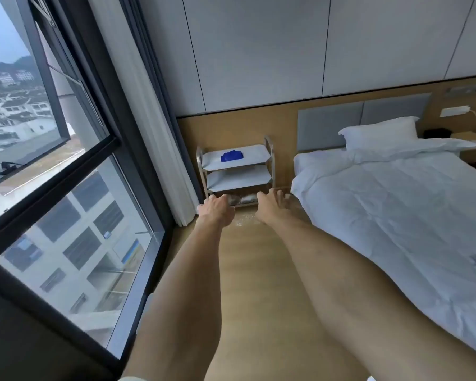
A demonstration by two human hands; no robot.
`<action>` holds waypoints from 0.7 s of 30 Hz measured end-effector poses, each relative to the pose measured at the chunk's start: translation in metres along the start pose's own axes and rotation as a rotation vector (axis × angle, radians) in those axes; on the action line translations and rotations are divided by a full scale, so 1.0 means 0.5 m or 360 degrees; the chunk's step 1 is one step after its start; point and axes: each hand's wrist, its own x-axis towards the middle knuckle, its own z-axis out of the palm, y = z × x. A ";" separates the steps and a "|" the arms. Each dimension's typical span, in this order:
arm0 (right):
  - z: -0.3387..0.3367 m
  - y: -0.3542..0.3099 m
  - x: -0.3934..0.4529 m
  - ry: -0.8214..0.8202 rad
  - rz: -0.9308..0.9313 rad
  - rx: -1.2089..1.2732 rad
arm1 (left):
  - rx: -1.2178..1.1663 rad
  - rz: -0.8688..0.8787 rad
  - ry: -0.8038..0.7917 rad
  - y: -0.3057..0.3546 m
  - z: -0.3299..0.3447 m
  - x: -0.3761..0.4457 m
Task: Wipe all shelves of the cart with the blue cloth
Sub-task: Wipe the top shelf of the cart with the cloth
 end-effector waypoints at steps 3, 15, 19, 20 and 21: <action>0.018 -0.005 0.131 -0.0015 0.0006 0.0005 | 0.0034 -0.0034 -0.0027 -0.015 0.017 0.117; 0.034 -0.058 0.632 -0.0092 -0.0040 -0.0032 | -0.0062 -0.0112 -0.0126 -0.077 0.045 0.600; 0.057 -0.100 0.815 -0.0134 -0.0033 -0.0059 | -0.0048 -0.0104 -0.0182 -0.123 0.064 0.785; 0.062 -0.110 0.858 -0.0139 -0.0027 -0.0058 | -0.0038 -0.0098 -0.0194 -0.135 0.064 0.831; 0.066 -0.119 0.904 -0.0129 -0.0011 -0.0064 | -0.0034 -0.0092 -0.0191 -0.150 0.070 0.881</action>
